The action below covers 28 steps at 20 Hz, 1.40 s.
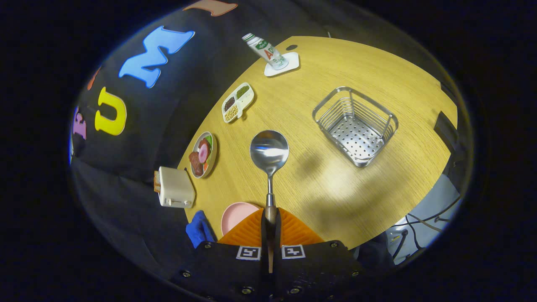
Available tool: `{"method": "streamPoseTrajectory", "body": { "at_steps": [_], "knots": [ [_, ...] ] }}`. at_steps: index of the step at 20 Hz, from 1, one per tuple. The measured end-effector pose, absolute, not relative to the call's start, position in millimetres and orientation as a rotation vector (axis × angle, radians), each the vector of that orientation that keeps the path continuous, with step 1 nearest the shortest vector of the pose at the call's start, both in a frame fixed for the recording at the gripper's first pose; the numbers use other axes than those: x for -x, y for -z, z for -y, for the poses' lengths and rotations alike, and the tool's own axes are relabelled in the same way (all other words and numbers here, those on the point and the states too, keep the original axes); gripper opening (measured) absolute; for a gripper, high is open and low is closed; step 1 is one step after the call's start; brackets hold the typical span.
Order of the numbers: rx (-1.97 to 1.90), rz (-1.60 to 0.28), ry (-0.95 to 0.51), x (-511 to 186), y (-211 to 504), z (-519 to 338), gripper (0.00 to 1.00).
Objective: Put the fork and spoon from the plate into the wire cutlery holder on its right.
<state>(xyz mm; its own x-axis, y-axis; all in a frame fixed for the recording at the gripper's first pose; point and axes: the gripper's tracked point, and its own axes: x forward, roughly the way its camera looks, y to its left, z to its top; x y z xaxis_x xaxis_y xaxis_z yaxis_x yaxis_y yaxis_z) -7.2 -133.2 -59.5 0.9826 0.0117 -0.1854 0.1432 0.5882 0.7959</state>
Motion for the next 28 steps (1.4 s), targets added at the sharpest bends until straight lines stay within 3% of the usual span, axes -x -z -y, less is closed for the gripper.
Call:
{"method": "streamPoseTrajectory", "body": {
  "at_steps": [18,28],
  "knots": [
    [-1.482,-0.079,-0.015,22.8,58.4,190.9,0.04],
    [-1.678,0.003,-0.058,24.6,53.9,206.2,0.12]
  ]
}}
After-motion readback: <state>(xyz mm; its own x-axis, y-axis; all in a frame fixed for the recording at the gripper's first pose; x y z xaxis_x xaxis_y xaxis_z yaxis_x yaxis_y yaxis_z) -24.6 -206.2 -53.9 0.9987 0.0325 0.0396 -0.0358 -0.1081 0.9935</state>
